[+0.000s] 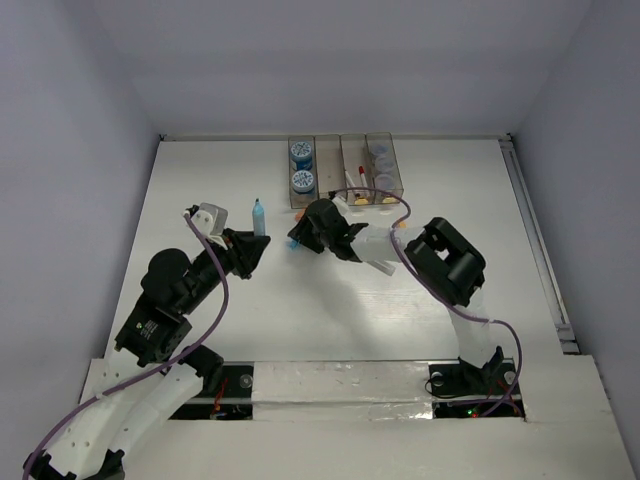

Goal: Sort the stationery into containers
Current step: Close the pen cap on the pen.

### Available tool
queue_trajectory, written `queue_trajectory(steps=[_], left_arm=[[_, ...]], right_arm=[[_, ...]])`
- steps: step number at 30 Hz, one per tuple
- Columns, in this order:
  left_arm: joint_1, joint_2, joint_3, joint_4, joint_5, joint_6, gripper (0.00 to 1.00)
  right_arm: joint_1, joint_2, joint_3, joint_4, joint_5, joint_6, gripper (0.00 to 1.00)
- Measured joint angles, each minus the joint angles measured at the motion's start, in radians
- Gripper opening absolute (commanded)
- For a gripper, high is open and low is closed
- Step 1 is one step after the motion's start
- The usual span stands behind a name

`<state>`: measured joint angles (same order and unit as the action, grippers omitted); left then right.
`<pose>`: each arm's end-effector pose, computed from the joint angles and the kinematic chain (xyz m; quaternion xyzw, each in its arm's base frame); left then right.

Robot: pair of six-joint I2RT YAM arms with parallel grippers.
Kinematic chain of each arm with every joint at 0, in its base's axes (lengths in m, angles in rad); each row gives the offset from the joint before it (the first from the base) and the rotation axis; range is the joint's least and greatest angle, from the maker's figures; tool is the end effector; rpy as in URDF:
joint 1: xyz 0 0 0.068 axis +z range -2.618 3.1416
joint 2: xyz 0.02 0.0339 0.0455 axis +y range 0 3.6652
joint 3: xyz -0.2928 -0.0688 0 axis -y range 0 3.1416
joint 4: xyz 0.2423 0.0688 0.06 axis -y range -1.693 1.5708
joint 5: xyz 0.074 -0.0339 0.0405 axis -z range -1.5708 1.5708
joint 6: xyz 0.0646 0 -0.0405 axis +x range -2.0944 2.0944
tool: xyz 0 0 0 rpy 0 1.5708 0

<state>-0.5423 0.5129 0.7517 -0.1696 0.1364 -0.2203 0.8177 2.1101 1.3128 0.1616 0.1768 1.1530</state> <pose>0.1015 -0.0714 0.3823 0.1583 0.6638 -0.3146 0.6598 0.3456 0.3521 0.1516 0.1876 0.8701 0.3306 0.3138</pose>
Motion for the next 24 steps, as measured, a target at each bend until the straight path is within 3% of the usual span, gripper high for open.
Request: queue_trajectory(steps=[10,24], left_arm=[[0.000,-0.033,0.000,-0.003,-0.012,0.002,0.00],[-0.034,-0.081,0.000,-0.008,-0.025,0.003,0.00]], right_arm=[[0.000,0.072,0.209,-0.237,-0.026,-0.141,0.50],[0.000,0.089,0.277,-0.375,-0.035,-0.190,0.37]])
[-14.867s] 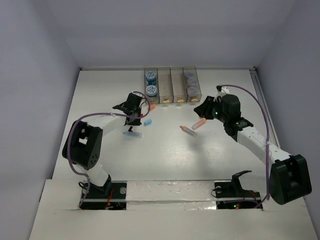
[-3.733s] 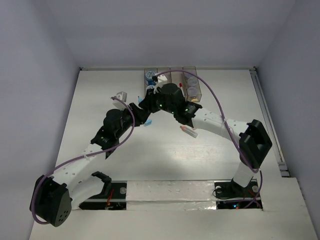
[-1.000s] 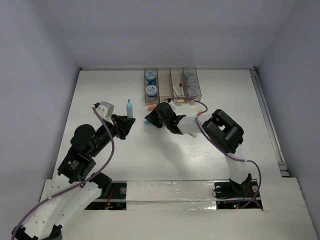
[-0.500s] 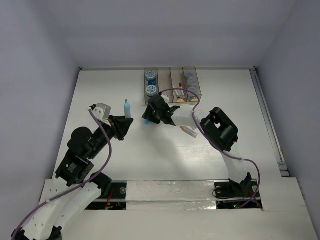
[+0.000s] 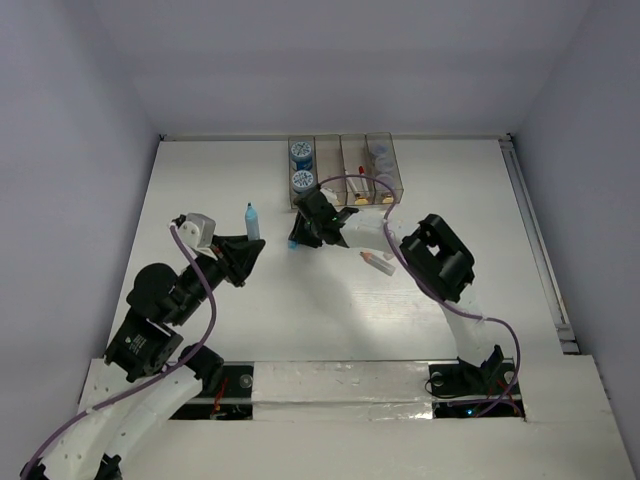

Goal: Sort the stationery into containers
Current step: Close the pen cap on the pen.

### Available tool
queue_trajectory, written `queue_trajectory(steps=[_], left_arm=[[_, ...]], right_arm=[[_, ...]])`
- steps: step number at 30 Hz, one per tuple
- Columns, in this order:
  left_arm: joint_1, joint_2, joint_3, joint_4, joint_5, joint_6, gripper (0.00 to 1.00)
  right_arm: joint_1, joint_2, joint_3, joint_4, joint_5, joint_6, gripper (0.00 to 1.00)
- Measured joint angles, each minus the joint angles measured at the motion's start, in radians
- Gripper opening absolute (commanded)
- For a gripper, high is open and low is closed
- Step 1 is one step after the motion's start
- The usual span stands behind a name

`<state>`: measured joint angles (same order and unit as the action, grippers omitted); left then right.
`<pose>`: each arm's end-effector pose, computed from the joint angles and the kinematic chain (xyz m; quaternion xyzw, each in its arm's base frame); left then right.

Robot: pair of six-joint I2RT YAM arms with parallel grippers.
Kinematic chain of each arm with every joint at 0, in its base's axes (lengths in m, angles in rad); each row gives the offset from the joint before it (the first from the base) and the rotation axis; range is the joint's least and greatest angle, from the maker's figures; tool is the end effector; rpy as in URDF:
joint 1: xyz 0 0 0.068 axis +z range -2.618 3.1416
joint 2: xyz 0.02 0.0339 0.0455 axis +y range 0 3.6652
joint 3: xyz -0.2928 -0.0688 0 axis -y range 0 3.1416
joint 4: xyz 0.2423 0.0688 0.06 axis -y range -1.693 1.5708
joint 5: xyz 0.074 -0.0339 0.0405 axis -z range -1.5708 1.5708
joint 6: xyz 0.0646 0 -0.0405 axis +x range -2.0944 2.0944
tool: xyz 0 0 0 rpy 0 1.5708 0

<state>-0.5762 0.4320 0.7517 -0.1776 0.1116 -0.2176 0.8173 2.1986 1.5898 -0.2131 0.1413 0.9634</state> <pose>0.0817 -0.0616 0.3888 0.1581 0.6361 -0.3253 0.6816 0.3617 0.3723 0.1601 0.0935 0.9240 0.2423 0.2806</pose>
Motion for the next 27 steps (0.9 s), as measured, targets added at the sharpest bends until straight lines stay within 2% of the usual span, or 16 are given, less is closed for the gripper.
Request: queue_trajectory(steps=[6,7,9,10,13,20,27], left_arm=[[-0.001,-0.023,0.000,0.001,-0.010,0.000,0.00],[-0.001,-0.022,0.000,0.001,-0.010,0.000,0.00],[-0.001,-0.021,0.000,0.000,-0.010,0.000,0.00],[-0.001,-0.021,0.000,0.000,-0.010,0.000,0.00],[-0.001,-0.020,0.000,0.000,-0.011,0.000,0.00],[-0.001,-0.019,-0.006,0.018,0.006,-0.002,0.00],[-0.001,0.087,-0.005,0.097,0.117,-0.046,0.00]], right_arm=[[0.000,0.018,0.023,-0.006,-0.026,-0.004,0.32],[0.000,0.021,0.026,-0.007,-0.029,-0.004,0.24],[0.000,0.021,0.026,-0.006,-0.035,-0.007,0.18],[0.000,0.021,0.026,-0.005,-0.037,-0.008,0.10],[0.000,0.018,0.013,0.016,-0.042,-0.020,0.01],[0.000,-0.126,-0.222,0.166,-0.101,-0.088,0.00],[-0.004,-0.433,-0.390,0.322,-0.202,-0.218,0.00]])
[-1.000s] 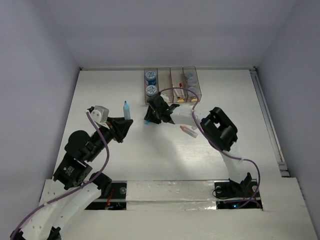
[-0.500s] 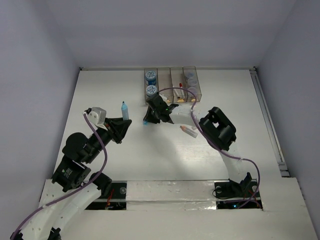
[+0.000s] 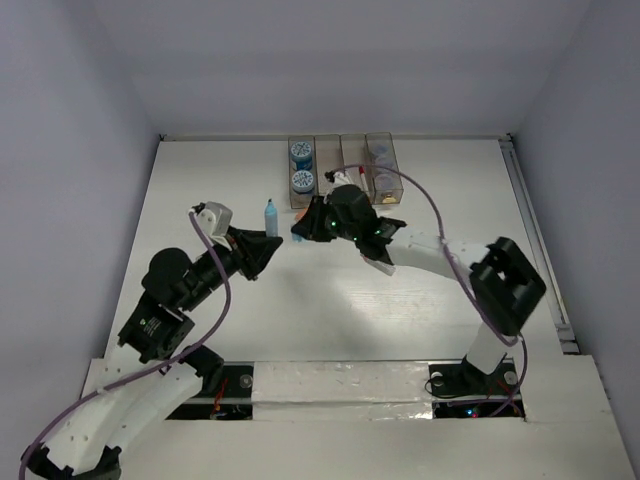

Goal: Sort the stationery into containers
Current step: Close the pen cap on the pen.

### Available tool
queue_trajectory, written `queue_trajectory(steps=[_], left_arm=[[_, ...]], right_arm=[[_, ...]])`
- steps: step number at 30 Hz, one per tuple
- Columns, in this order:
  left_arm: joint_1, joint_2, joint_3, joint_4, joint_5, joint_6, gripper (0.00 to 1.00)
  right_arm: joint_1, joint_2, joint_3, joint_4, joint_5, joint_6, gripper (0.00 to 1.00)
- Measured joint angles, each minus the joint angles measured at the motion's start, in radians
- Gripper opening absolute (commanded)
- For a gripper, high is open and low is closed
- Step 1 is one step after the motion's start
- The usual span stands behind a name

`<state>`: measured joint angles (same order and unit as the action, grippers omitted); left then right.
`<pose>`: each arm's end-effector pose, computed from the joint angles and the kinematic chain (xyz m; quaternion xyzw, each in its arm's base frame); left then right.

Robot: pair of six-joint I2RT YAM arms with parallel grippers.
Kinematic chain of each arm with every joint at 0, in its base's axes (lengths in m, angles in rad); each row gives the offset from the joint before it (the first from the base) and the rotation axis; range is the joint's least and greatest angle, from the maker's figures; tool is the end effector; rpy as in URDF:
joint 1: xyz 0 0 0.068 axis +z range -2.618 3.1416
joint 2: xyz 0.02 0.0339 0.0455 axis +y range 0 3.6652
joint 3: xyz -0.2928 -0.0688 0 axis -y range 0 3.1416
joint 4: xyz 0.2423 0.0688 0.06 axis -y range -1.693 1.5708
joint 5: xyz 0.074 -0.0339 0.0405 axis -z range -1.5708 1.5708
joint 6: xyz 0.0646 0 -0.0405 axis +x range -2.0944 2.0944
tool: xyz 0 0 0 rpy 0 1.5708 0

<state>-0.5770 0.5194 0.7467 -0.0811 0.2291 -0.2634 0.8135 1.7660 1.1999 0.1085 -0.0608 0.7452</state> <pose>0.0958 -0.0798 0.3918 0.1868 0.6278 -0.3749 0.6560 0.2978 0.3208 0.2602 -0.0450 0.8476 0.3895 0.3575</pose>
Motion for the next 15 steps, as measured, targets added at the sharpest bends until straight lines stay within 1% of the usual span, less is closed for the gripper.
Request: queue_trajectory(steps=[3,6,10,12,15], left_arm=[[0.000,0.071,0.000,0.053,0.063,-0.032,0.00],[0.000,0.137,0.007,0.135,0.149,-0.072,0.00],[0.001,0.229,0.042,0.240,0.256,-0.121,0.00],[0.003,0.262,0.058,0.289,0.299,-0.138,0.00],[0.015,0.288,0.066,0.345,0.351,-0.150,0.00]], right_arm=[[-0.016,-0.140,-0.021,0.093,-0.046,-0.058,0.00],[-0.067,-0.227,-0.023,0.206,-0.121,-0.079,0.00],[-0.183,-0.254,-0.058,0.420,-0.256,-0.028,0.00],[-0.230,-0.255,-0.091,0.507,-0.293,0.004,0.00],[-0.249,-0.255,-0.111,0.576,-0.334,0.039,0.00]])
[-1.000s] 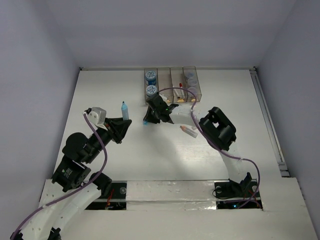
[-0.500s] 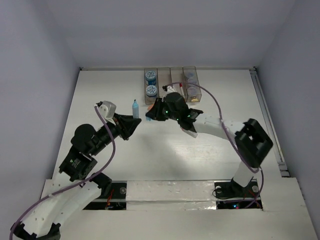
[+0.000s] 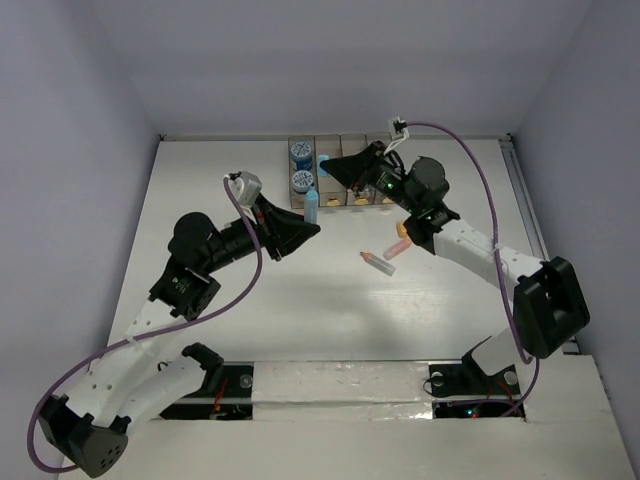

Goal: Sort the stationery into containers
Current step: Close the pen cap on the pen.

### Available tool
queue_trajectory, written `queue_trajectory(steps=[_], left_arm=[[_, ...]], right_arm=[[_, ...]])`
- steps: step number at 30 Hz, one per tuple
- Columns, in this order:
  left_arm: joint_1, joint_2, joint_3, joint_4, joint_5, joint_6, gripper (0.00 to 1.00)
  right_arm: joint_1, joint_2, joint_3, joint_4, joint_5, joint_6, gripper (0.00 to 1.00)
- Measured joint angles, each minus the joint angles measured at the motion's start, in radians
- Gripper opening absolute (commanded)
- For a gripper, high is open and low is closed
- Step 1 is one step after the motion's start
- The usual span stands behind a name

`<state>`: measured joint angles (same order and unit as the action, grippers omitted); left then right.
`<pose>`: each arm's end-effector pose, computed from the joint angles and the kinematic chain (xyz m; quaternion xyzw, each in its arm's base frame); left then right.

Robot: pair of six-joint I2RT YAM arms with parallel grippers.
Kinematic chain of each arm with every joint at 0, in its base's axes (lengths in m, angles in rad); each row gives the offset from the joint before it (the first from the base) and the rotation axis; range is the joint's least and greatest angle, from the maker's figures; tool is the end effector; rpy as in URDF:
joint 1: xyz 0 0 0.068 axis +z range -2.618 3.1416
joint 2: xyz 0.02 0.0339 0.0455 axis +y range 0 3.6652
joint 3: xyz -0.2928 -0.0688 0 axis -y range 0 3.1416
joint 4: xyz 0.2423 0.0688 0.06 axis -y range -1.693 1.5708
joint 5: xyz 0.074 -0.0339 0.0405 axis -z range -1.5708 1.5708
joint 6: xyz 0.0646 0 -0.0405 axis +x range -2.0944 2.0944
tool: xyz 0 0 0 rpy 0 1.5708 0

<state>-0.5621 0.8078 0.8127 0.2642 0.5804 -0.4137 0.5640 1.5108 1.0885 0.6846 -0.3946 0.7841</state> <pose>0.1360 -0.1275 0.4203 0.2701 0.5621 -0.5105 0.5921 0.3054 0.2226 0.3958 -0.0891 0.6102 0.5789 0.5335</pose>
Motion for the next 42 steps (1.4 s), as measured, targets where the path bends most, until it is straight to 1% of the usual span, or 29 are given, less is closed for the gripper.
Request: queue_trajectory(steps=[5,10,15,22,29,42], left_arm=[[0.055,0.017,-0.002,0.068,0.081,-0.025,0.00],[0.134,0.020,-0.040,0.167,0.162,-0.087,0.00],[0.145,0.029,-0.057,0.196,0.208,-0.122,0.00],[0.145,0.043,-0.061,0.241,0.260,-0.155,0.00],[0.145,0.060,-0.061,0.258,0.281,-0.173,0.00],[0.145,0.080,-0.061,0.255,0.284,-0.173,0.00]], right_arm=[[0.007,-0.028,-0.003,0.131,-0.076,0.053,0.00],[0.007,-0.039,-0.003,0.294,-0.144,0.117,0.00],[0.007,-0.023,0.003,0.404,-0.195,0.178,0.00],[0.007,0.090,0.088,0.555,-0.261,0.309,0.00],[0.014,0.119,0.107,0.574,-0.296,0.365,0.00],[0.033,0.119,0.115,0.603,-0.319,0.361,0.00]])
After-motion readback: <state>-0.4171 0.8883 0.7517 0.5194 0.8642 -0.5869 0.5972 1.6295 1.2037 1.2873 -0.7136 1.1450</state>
